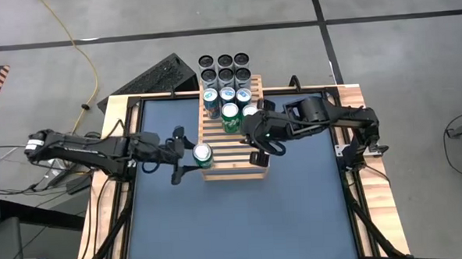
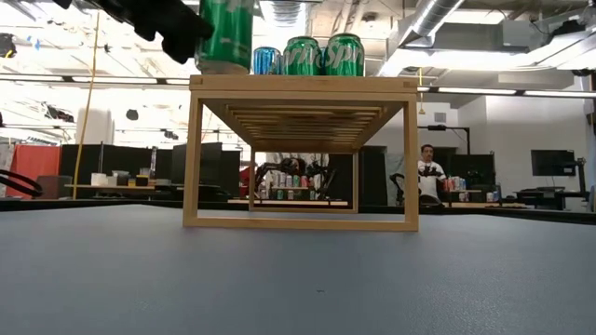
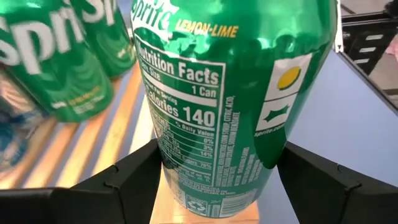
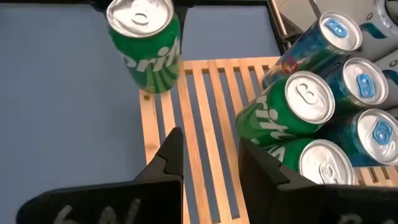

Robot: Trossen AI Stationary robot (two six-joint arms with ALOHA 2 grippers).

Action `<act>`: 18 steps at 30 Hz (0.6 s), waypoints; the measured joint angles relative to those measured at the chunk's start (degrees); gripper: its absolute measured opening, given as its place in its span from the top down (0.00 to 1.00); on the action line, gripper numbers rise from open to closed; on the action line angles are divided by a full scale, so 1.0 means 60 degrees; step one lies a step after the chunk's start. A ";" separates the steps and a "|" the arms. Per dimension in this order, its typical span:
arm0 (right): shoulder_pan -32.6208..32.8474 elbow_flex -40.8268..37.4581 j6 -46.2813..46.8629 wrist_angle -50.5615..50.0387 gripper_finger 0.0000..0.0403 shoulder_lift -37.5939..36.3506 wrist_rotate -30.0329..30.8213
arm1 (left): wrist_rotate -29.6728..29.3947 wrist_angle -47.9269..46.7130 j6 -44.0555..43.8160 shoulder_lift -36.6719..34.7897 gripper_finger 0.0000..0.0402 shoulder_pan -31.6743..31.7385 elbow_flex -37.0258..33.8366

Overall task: Place canned beverage on shelf
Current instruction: Put the green soda can on the shelf aligned to the other green soda can

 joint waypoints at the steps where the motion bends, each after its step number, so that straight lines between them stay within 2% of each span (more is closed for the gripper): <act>1: -0.0021 0.0000 -0.0002 0.0062 0.76 0.0004 0.0000 | 0.0213 -0.0114 0.0104 -0.0132 0.32 0.0185 0.0000; 3: -0.0055 0.0000 0.0002 0.0100 0.76 0.0007 0.0000 | 0.0724 -0.0424 0.0251 -0.0311 0.32 0.0661 0.0000; 5: -0.0051 0.0000 0.0054 0.0186 0.76 0.0007 0.0000 | 0.1648 -0.0548 0.0293 -0.0336 0.32 0.1222 0.0000; 10: -0.0005 0.0000 0.0315 0.0225 0.76 0.0009 -0.0007 | 0.4885 -0.0418 0.0466 -0.0274 0.33 0.2757 0.0000; 18: 0.0033 0.0000 0.0677 0.0223 0.76 0.0009 -0.0004 | 0.6858 0.0469 0.1210 -0.0279 0.33 0.4725 0.0000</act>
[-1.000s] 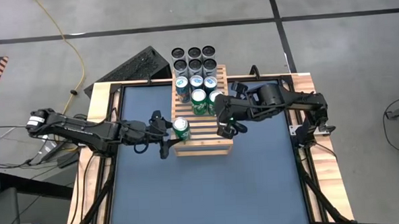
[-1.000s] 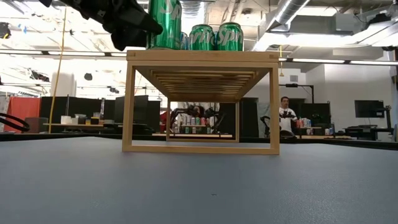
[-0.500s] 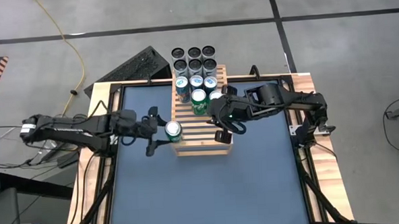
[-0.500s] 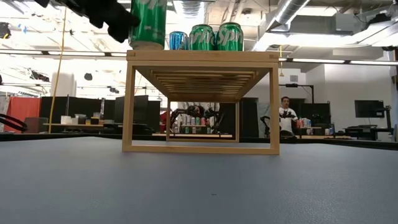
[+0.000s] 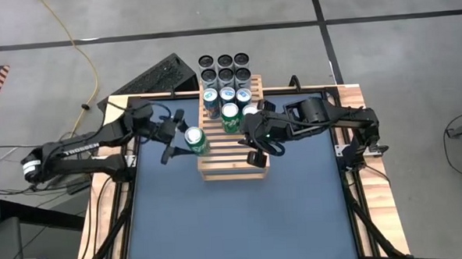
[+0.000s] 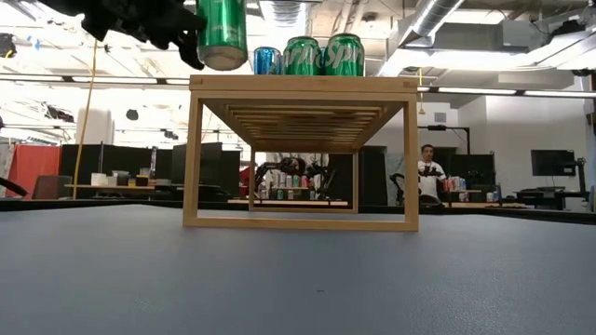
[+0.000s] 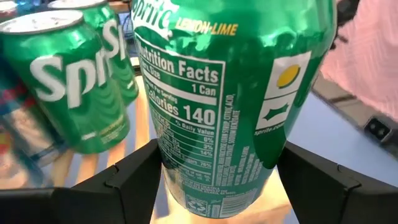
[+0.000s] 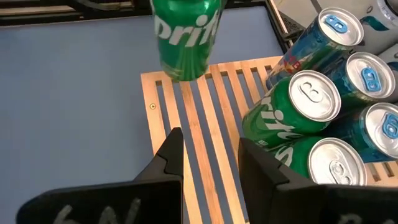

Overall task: Place canned beverage on shelf
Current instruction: Put the green soda can on the shelf aligned to the other green soda can

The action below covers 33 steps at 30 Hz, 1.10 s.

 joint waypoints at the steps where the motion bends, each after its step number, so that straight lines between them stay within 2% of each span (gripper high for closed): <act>1: 0.0000 0.0000 0.0068 -0.0004 0.76 0.0001 0.0000 | 0.0161 -0.0041 0.0173 0.0010 0.33 0.0249 0.0000; 8: -0.0037 0.0000 0.0177 -0.0014 0.76 0.0001 0.0010 | 0.1800 0.0185 0.0411 0.0330 0.32 0.1728 0.0004; 12: -0.0091 0.0000 0.0383 -0.0013 0.76 0.0002 0.0015 | 0.1760 0.0111 0.0455 0.0766 0.32 0.2232 0.0007; 24: -0.0149 0.0000 0.0651 -0.0050 0.76 0.0002 0.0022 | 0.2200 0.0938 0.0790 0.2054 0.32 0.2379 0.0007; 33: -0.0149 0.0000 0.0662 -0.0068 0.76 0.0002 0.0018 | 0.1299 0.1157 0.0089 0.2072 0.31 0.2431 0.0011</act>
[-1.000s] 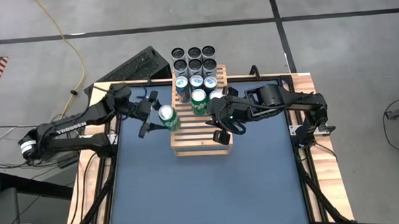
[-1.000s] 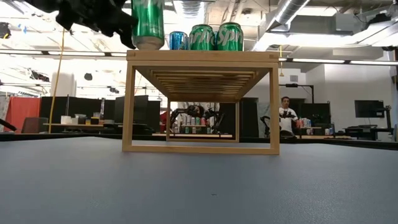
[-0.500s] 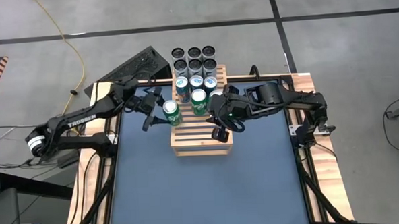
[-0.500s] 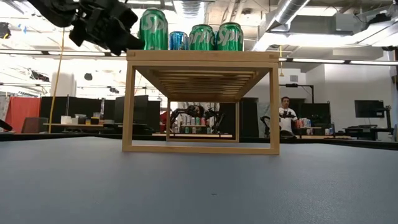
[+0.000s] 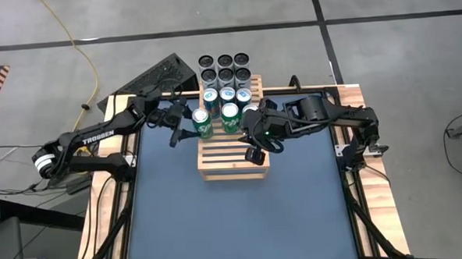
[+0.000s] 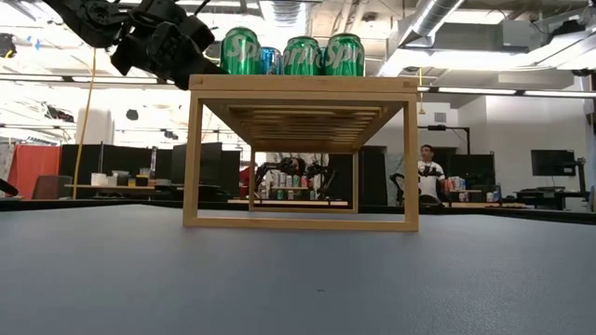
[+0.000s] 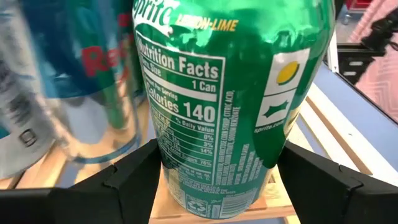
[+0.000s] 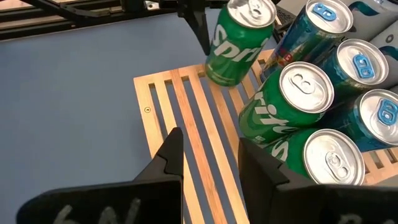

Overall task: Place canned beverage on shelf
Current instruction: Put the green soda can on the shelf aligned to the other green soda can

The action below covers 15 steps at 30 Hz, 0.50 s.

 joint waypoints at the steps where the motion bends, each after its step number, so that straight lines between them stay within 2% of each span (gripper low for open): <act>1: 0.0000 0.0000 -0.0004 0.0000 0.76 0.0000 0.0000 | -0.0071 0.0008 -0.0065 0.0000 0.30 0.0000 0.0000; 9: 0.0000 0.0000 -0.0062 -0.0011 0.76 0.0000 -0.0469 | -0.0301 -0.0001 -0.0398 -0.0008 0.17 -0.0004 0.0007; 15: 0.0000 0.0000 -0.0062 -0.0047 0.76 0.0000 -0.0503 | -0.0427 -0.0364 -0.0459 -0.0033 0.13 -0.0007 0.0236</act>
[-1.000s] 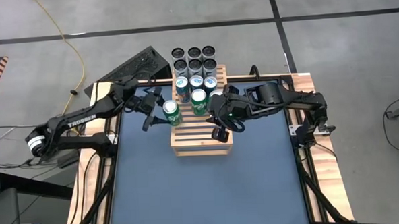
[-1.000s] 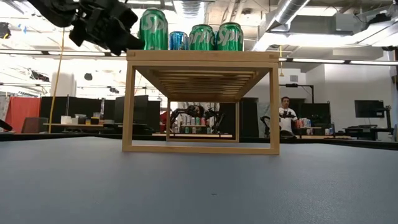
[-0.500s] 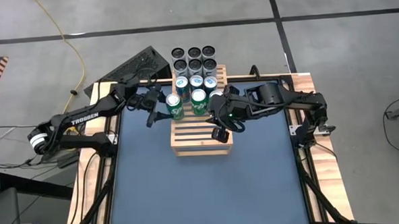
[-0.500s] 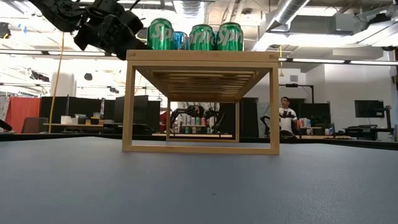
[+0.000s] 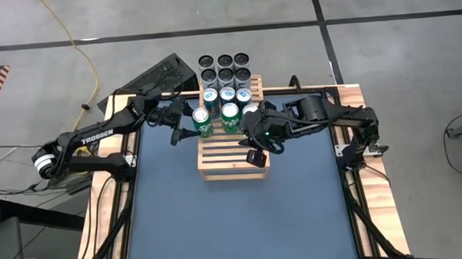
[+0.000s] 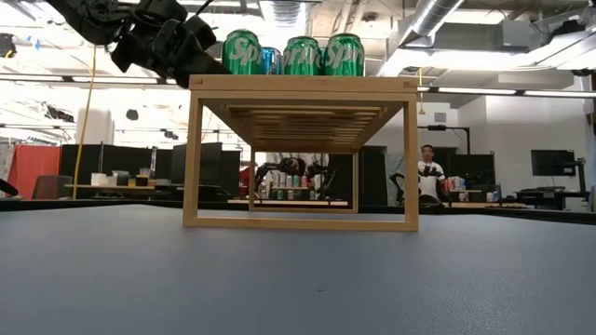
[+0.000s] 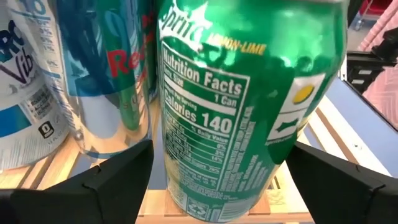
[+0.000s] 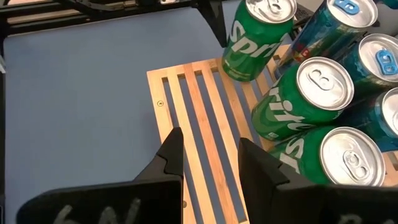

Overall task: Place canned beverage on shelf
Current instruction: Put the green soda can on the shelf aligned to the other green soda can

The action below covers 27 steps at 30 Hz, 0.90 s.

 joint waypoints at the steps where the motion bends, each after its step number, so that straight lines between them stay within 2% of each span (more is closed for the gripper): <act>1: 0.0000 0.0000 0.0000 -0.0004 0.76 0.0000 0.0000 | -0.0023 -0.0303 0.0083 0.0000 0.13 0.0000 0.0150; 4: 0.0000 0.0000 -0.0004 -0.0029 0.76 0.0000 -0.0003 | -0.0443 -0.1657 0.0776 -0.0058 0.13 0.0044 0.0714; 8: 0.0003 0.0000 -0.0007 -0.0244 0.76 0.0000 -0.0002 | -0.1692 -0.3639 0.1871 -0.0121 0.13 0.0084 0.1433; 10: 0.0004 -0.0019 -0.0010 -0.0230 0.76 0.0000 0.0000 | -0.2007 -0.4363 0.2058 -0.0113 0.13 0.0083 0.1655; 13: 0.0004 -0.0376 -0.0025 -0.0048 0.76 -0.0011 0.0000 | -0.2263 -0.4877 0.2295 -0.0117 0.13 0.0080 0.1879; 18: 0.0004 -0.0942 -0.0023 -0.0011 0.76 0.0009 -0.0036 | -0.3244 -0.5535 0.1870 -0.0223 0.15 0.0085 0.2062; 22: 0.0004 -0.1209 -0.0022 0.0183 0.76 0.0014 -0.0029 | -0.3718 -0.5889 0.1170 -0.0879 0.23 0.0095 0.2040; 25: 0.0004 -0.1206 -0.0018 0.0271 0.76 -0.0001 0.0053 | -0.3189 -0.5564 0.0083 -0.1759 0.34 0.0034 0.1760; 27: 0.0004 -0.1195 -0.0018 0.0317 0.76 -0.0031 0.0238 | -0.3186 -0.5170 -0.0563 -0.2392 0.44 -0.0197 0.1442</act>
